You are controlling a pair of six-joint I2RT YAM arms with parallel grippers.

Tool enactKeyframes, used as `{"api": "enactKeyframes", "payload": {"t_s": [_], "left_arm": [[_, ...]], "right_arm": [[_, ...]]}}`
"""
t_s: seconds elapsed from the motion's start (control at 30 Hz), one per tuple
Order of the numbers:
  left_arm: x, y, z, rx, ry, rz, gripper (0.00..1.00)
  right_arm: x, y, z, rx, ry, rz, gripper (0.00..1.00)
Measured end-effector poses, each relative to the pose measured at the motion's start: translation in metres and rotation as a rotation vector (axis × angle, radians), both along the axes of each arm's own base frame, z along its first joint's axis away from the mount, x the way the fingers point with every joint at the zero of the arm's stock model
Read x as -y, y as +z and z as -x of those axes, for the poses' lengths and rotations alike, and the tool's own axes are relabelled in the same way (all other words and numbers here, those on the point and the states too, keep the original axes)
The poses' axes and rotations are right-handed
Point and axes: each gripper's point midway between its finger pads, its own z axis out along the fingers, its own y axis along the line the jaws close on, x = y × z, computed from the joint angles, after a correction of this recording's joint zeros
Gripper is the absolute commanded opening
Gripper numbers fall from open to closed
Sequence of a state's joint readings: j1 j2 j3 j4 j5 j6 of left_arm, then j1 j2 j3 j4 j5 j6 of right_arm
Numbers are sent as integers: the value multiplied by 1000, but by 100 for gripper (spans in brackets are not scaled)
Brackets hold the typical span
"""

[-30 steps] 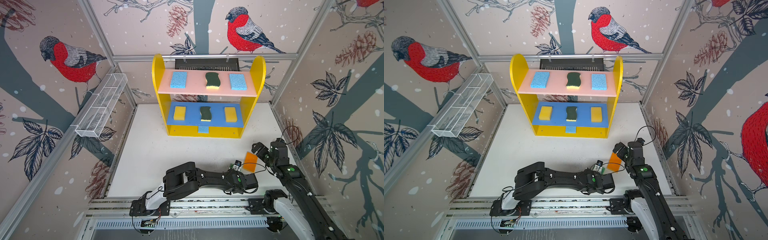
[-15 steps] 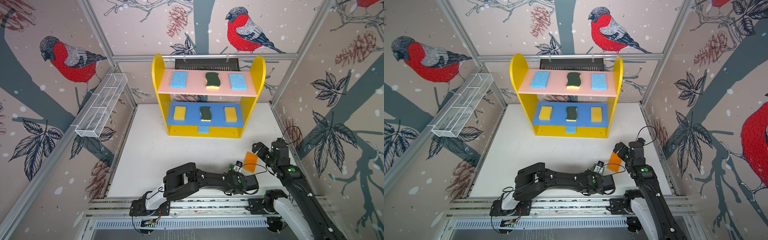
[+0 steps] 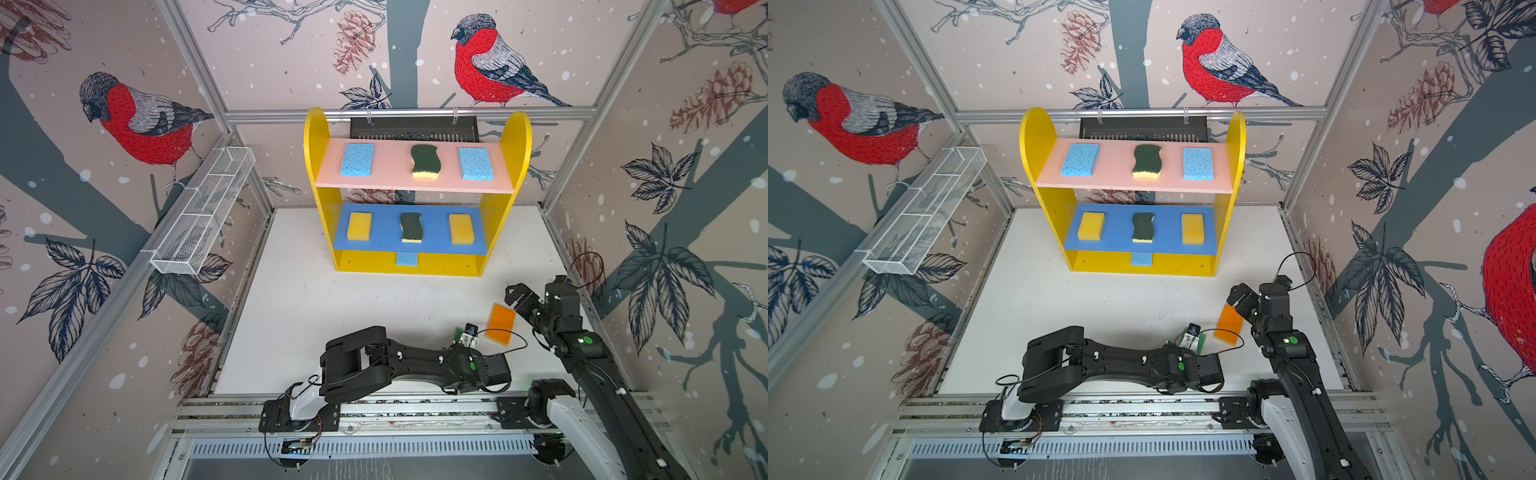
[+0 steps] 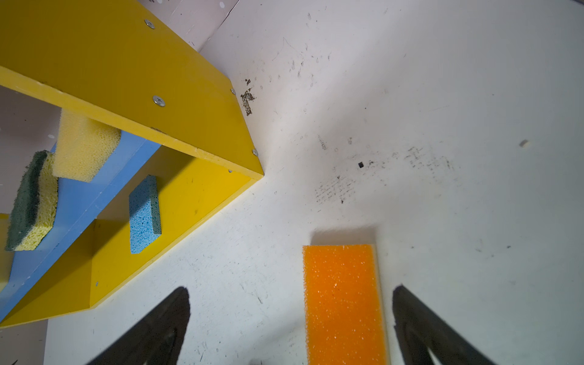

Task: Arrange cleaning sponges on a shelf
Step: Pick up the cleaning sponge from the bottom-center of the table.

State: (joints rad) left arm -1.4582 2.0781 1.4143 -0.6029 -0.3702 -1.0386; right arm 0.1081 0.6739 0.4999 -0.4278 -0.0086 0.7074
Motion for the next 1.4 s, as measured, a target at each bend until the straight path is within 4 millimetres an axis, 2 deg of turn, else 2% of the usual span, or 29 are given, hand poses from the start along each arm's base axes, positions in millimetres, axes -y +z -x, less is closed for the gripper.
{"api": "enactKeyframes", "payload": {"t_s": [0.3, 0.5, 0.67, 1.13, 1.4], "left_arm": [[-25, 5, -1, 19, 15, -44, 68], [-64, 12, -6, 33, 72, -89, 66], [-94, 22, -17, 55, 136, -85, 65], [-165, 37, -53, 118, 308, -55, 65], [-196, 53, -77, 166, 392, -8, 65]], "right_arm": [[-3, -2, 1, -7, 12, -10, 100], [-5, -6, 2, -16, 22, -18, 100], [-10, -11, 3, -24, 46, -38, 100], [-32, -5, -3, 3, 145, -108, 100], [-44, 0, -5, 22, 196, -132, 100]]}}
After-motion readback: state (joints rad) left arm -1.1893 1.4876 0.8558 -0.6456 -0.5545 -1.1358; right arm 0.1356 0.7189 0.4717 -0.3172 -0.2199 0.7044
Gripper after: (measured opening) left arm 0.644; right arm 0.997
